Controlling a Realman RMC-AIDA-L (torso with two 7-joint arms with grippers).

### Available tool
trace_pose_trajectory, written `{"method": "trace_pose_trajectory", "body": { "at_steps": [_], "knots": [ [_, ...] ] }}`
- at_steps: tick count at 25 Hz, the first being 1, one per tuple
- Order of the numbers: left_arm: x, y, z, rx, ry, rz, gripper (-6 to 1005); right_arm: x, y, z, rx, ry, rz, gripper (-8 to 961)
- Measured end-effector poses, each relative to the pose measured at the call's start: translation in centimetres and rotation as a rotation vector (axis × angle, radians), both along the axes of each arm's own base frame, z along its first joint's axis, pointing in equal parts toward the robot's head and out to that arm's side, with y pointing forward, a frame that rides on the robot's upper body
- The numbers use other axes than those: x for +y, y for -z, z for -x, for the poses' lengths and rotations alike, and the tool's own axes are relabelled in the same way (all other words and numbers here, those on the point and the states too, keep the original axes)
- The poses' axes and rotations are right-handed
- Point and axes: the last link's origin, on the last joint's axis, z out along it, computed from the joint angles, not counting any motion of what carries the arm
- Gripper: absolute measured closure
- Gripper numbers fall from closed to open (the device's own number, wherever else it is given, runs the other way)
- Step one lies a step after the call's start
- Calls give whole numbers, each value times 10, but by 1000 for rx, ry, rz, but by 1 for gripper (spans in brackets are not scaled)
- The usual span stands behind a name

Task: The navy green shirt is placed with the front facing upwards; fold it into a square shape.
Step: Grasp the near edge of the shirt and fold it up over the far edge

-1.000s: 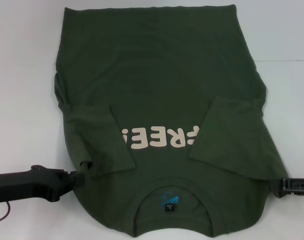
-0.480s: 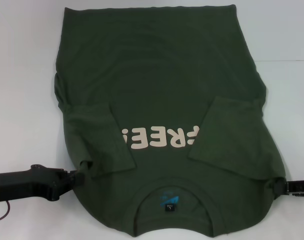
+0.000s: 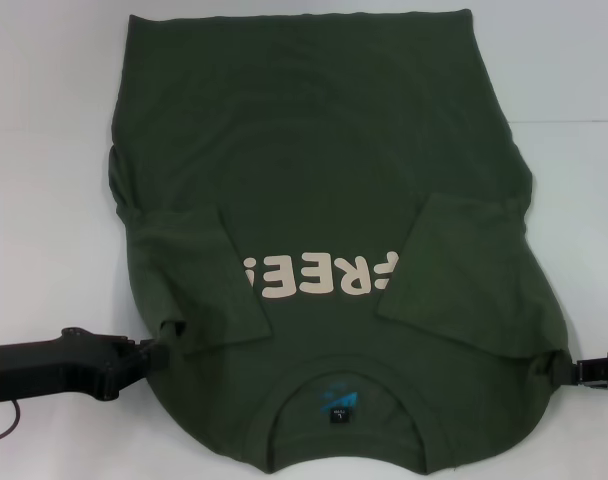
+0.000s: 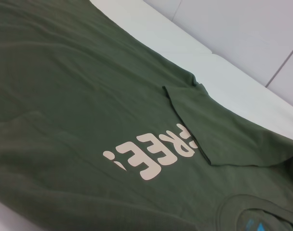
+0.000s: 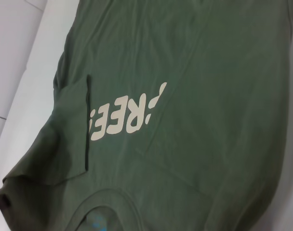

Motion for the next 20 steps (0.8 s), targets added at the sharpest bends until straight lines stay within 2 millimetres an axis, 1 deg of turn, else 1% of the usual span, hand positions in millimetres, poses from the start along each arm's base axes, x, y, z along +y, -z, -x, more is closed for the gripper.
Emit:
{"method": "trace_pose_trajectory", "body": {
  "at_steps": [5,9,12,20],
  "knots": [
    [1,-2,-1,-2,1,-7,947,0,-2,-1,2,-7,-14,950],
    [1,-8,0,-7,-28,-7,947,-4,-10,-3,21,-17,-47,949],
    [-2,-14,1,-17,-58,11,948,-9,-13,-6,35,-27,-64,949],
    [-18,-27,-5,-100,-71,86,948,-30,-21,-13,74,-87,-116,949]
  ]
}}
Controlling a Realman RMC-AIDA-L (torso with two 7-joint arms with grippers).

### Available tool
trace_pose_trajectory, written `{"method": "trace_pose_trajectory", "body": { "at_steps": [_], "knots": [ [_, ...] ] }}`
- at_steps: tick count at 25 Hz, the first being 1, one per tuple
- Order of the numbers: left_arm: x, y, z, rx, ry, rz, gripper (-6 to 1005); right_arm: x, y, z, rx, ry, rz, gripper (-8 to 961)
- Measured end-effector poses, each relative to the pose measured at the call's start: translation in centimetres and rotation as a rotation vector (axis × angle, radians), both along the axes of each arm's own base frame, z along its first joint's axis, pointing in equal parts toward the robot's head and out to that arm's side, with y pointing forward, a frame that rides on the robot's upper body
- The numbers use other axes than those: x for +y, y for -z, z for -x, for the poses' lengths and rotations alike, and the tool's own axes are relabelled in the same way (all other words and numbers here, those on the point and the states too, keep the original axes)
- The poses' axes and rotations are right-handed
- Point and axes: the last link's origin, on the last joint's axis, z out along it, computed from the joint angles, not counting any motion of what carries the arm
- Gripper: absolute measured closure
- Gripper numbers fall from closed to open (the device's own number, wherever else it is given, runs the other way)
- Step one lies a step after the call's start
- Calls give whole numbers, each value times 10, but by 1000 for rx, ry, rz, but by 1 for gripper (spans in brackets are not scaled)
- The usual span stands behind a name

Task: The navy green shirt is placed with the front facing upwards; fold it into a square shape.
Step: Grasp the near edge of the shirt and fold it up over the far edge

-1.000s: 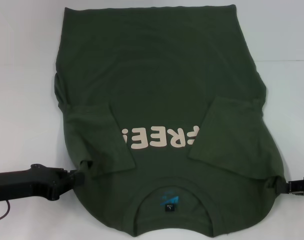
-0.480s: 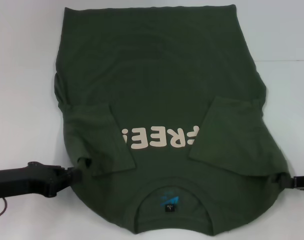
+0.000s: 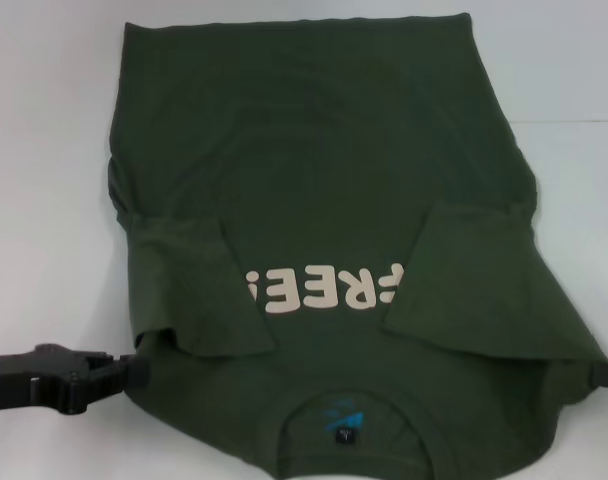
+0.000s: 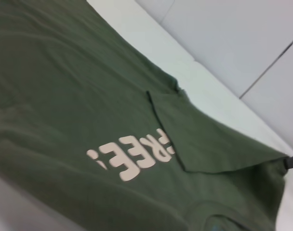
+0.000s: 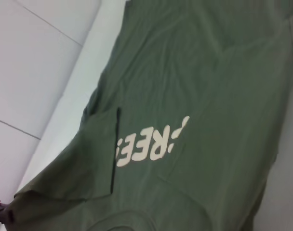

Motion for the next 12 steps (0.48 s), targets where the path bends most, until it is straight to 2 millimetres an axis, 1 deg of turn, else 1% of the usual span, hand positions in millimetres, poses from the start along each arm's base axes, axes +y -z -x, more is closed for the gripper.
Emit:
{"method": "trace_pose_trajectory", "body": {
  "at_steps": [6,12],
  "knots": [
    [-11,-1,-3,-50,-13,60,948,-19,-2,-7,15,-25,-22,950],
    [-13,-1,-2,-50,-20,65,948,-21,-3,-8,12,-23,-24,949]
  ]
}}
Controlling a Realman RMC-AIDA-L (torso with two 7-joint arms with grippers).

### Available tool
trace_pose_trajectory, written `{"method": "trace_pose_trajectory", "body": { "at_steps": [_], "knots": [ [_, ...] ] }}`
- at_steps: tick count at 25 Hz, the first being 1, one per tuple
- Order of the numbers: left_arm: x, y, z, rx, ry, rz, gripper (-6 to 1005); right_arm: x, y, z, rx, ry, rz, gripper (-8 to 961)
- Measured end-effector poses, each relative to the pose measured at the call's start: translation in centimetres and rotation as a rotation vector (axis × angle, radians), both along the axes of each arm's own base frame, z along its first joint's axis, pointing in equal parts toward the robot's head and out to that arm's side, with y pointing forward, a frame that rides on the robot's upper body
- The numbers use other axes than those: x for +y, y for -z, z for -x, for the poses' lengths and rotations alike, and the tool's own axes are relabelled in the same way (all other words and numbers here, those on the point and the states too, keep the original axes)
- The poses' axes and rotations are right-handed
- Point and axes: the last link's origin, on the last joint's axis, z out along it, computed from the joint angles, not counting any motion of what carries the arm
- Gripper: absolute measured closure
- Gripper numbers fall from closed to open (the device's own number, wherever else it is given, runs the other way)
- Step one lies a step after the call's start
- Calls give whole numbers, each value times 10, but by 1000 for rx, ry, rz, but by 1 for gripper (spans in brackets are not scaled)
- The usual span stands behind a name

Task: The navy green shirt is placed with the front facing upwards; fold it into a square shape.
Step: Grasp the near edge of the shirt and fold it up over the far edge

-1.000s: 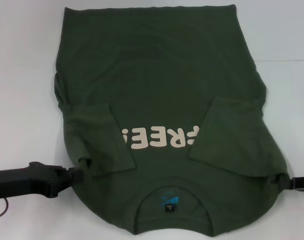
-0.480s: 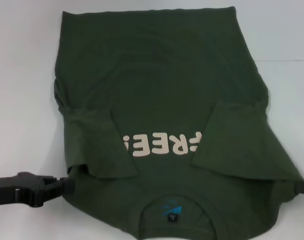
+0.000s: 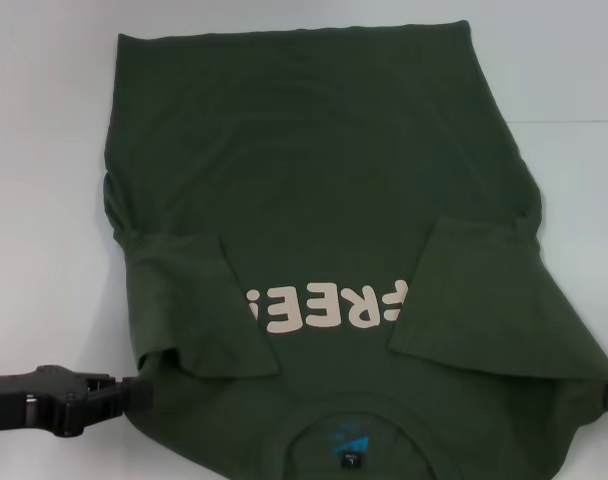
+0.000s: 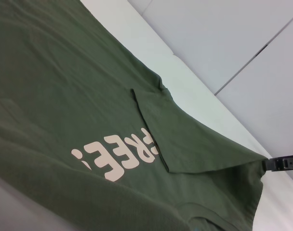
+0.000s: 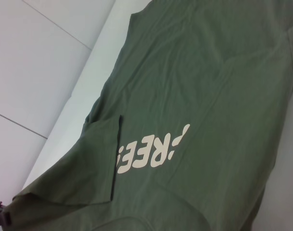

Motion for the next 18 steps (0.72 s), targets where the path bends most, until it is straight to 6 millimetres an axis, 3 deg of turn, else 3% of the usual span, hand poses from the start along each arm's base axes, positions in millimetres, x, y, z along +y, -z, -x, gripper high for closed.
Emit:
{"method": "trace_pose_trajectory", "body": {
  "at_steps": [18],
  "knots": [
    [-2,1,0,-5,-16,30,947,-13,-19,-13,-7,62,9,949]
  ]
}}
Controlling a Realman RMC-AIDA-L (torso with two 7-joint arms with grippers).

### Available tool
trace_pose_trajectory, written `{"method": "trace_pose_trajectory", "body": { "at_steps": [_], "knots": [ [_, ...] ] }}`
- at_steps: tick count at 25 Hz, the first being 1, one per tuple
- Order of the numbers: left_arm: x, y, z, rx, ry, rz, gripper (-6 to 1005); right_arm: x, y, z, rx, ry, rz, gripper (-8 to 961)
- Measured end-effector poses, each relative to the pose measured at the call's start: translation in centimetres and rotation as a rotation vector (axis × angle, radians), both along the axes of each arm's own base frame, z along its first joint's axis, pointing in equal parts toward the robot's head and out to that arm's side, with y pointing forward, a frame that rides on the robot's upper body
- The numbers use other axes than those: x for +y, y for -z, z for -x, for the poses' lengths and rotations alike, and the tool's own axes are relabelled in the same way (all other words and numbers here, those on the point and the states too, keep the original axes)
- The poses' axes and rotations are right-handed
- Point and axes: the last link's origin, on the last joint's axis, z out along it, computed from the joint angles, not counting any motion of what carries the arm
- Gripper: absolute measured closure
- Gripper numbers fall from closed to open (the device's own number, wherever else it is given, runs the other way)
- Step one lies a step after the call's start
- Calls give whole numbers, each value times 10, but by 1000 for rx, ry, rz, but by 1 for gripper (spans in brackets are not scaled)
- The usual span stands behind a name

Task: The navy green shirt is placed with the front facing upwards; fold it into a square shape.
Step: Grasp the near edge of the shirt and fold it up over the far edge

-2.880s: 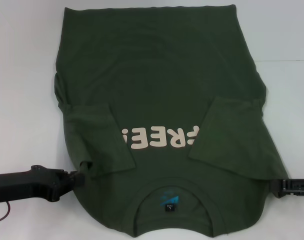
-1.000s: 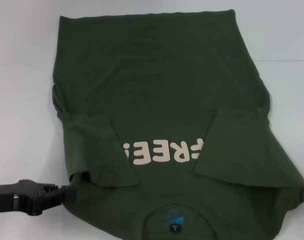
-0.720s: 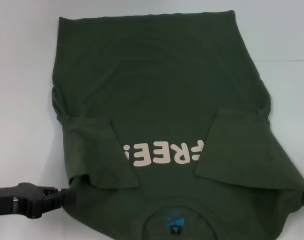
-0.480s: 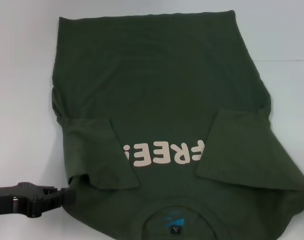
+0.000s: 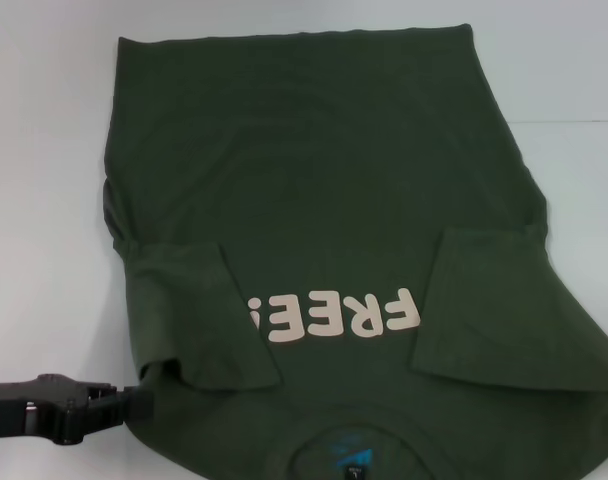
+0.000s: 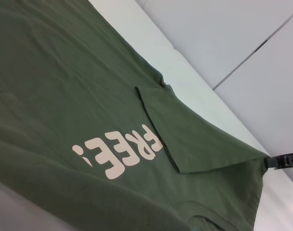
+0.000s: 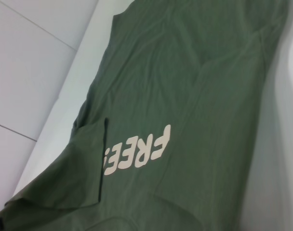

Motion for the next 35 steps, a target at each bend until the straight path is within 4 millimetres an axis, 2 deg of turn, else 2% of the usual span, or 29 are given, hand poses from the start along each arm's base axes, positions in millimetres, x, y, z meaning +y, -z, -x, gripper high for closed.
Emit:
{"method": "trace_pose_trajectory", "body": {
  "at_steps": [14,18,22,25,32,34,35],
  "knots": [
    [-15,2,3,-20,-25,59,944,-19,-10,-12,-8,46,-12,949],
    [-7,2,0,-19,-21,47,940,-14,-14,-11,0,45,-42,949],
    [18,-1,-8,-3,-6,6,935,12,-18,-1,6,16,-90,949],
    [49,-5,-18,4,-5,-47,932,37,-20,10,-1,-15,-122,950],
    [123,-10,-36,41,-71,-250,923,109,-15,47,-53,-92,-191,950],
    [141,-12,-40,52,-94,-324,921,127,-13,56,-76,-99,-219,950],
    [141,-12,-40,52,-94,-324,920,134,-12,59,-87,-99,-233,950]
  ]
}}
